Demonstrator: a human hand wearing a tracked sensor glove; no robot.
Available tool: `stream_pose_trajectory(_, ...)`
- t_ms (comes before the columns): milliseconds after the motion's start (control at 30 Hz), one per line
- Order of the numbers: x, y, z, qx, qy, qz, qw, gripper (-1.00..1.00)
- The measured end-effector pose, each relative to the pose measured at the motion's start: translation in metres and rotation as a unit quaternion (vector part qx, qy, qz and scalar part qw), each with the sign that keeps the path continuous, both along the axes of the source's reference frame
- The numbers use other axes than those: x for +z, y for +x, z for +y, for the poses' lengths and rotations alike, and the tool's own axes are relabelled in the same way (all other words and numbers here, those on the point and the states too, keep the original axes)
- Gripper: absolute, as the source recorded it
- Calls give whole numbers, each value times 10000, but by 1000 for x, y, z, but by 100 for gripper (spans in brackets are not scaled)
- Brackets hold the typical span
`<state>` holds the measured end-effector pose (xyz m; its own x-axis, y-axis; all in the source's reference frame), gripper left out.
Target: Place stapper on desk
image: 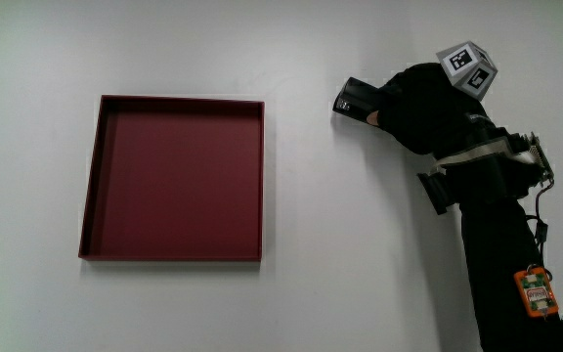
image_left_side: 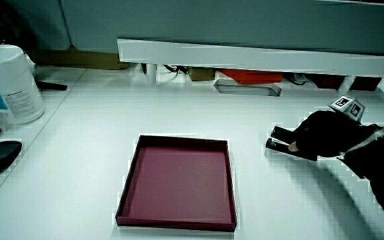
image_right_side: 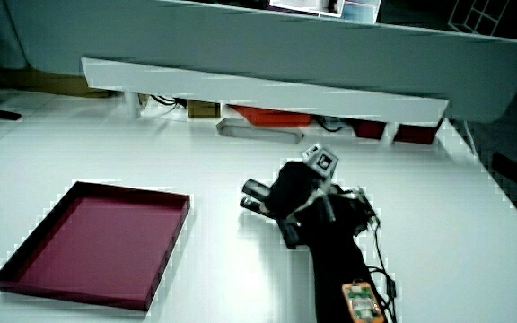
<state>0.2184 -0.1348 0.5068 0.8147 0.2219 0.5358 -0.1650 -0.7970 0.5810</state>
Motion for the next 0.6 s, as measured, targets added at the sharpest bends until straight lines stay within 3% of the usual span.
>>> stream_pose_trajectory(100, 7, 1, 2, -5, -67, 57, 10000, 0)
stream_pose_trajectory(300, 14, 6, 5, 139, -49, -120, 9998, 0)
stream_pose_trajectory(400, 16, 6, 4, 86, -113, -38, 9999, 0)
stream_pose_trajectory(600, 15, 4, 8, 82, -110, -64, 9999, -32)
